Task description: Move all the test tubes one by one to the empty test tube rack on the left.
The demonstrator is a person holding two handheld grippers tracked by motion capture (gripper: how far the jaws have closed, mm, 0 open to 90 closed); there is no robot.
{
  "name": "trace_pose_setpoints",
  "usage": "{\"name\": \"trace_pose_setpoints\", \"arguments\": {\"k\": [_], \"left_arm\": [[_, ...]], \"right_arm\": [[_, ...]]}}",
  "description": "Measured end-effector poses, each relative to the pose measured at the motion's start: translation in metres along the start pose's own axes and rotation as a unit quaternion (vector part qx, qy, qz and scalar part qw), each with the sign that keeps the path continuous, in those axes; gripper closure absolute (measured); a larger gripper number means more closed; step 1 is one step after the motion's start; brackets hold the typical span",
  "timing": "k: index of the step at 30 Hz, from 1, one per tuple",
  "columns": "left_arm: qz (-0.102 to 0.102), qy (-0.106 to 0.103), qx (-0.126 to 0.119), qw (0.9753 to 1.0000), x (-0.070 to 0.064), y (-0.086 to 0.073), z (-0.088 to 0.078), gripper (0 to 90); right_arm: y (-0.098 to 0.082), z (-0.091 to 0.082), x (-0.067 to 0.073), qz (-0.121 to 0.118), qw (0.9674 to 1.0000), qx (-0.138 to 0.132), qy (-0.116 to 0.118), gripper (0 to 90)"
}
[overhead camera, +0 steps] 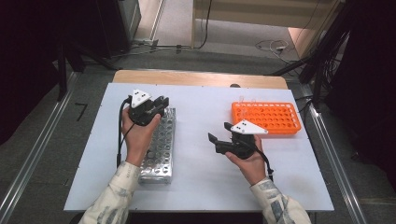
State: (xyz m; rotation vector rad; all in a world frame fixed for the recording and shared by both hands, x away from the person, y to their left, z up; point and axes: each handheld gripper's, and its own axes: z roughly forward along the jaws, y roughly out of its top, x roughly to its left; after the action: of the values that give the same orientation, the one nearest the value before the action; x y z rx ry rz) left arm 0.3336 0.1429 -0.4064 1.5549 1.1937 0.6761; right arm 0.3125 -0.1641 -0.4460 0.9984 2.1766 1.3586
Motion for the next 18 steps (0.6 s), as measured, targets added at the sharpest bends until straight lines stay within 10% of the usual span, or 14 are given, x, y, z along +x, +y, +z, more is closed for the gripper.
{"name": "trace_pose_setpoints", "arguments": {"k": [18], "left_arm": [[0.062,0.030,0.041,0.9968,-0.013,-0.010,0.014,74.7]], "right_arm": [[-0.001,0.000,0.001,-0.002,1.0000,0.003,-0.001,23.4]]}}
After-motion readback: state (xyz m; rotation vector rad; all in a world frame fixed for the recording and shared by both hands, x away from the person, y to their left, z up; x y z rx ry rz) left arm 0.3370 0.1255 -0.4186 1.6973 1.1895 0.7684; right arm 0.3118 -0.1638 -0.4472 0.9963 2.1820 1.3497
